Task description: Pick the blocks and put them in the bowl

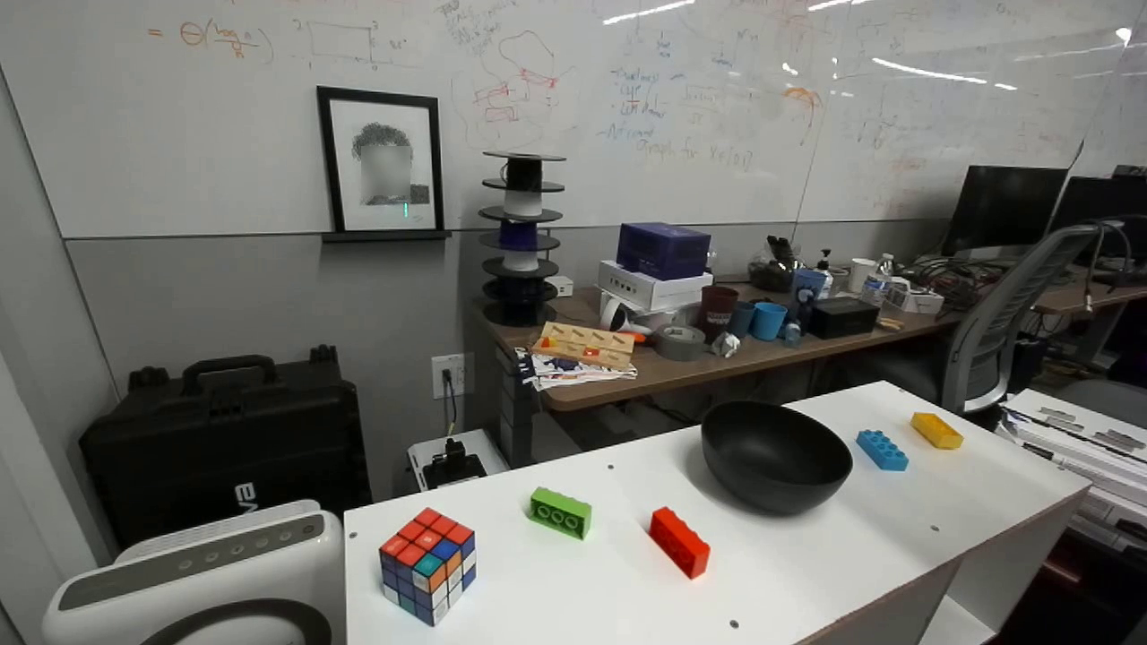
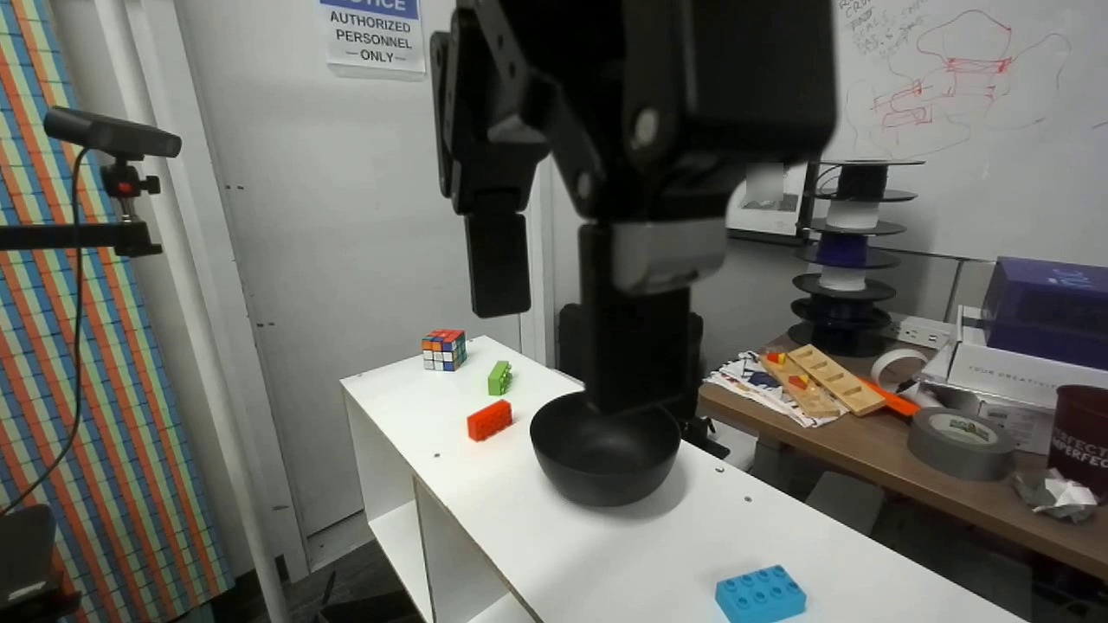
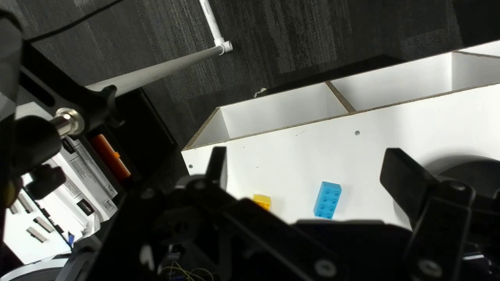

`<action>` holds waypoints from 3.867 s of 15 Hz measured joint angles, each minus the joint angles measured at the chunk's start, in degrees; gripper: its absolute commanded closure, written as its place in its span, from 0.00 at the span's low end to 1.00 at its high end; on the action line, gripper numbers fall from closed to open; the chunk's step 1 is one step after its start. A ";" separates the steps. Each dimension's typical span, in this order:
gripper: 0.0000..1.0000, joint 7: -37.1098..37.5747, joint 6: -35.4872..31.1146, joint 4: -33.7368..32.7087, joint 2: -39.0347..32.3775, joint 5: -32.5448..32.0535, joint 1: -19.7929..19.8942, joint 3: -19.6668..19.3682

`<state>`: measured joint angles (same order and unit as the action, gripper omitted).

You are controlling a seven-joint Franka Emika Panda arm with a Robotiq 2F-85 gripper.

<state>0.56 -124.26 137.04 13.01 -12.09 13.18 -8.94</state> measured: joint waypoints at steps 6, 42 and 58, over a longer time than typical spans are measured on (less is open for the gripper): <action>0.00 0.00 -0.70 0.00 -0.25 0.00 -0.08 0.00; 0.08 -8.99 -15.83 -46.31 -63.62 14.98 1.78 6.49; 0.89 -11.76 -12.86 -45.33 -63.44 9.96 1.64 4.35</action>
<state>-11.20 -137.12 91.71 -50.43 -2.13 14.82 -4.59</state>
